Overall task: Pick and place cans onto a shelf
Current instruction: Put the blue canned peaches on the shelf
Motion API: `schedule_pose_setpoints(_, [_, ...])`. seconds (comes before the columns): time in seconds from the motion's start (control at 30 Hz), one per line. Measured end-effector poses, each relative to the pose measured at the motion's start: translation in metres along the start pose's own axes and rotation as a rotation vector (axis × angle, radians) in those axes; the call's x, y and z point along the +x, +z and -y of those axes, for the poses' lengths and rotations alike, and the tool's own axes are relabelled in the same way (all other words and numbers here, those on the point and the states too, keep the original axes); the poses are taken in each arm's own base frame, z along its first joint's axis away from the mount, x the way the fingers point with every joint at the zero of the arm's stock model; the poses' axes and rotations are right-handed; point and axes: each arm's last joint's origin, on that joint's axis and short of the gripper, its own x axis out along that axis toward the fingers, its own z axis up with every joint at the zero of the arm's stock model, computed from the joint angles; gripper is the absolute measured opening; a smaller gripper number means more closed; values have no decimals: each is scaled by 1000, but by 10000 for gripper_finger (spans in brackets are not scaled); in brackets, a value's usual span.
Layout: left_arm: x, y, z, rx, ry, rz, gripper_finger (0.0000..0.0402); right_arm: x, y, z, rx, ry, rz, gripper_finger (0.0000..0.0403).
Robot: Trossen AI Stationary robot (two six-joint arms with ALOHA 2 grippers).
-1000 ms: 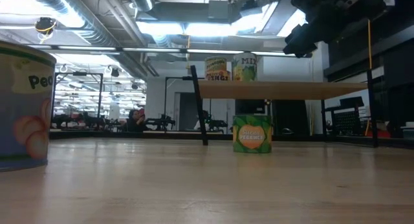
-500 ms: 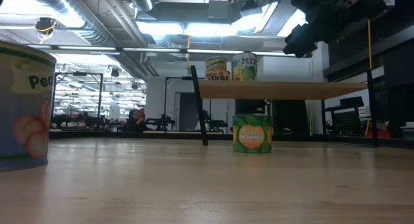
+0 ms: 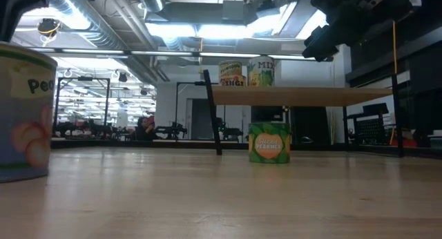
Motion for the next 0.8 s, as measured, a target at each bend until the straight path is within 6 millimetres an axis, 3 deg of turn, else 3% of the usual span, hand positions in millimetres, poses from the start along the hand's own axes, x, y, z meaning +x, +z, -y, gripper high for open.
schedule_pose_setpoints(0.37, [9,0,-2,3,14,4,72,0,0,0,0,0,0,141])
schedule_pose_setpoints(0.63, [11,7,-4,65,37,59,10,0,0,0,0,0,0,141])
schedule_pose_setpoints(0.8, [13,16,-3,107,23,71,5,0,0,0,0,0,0,141])
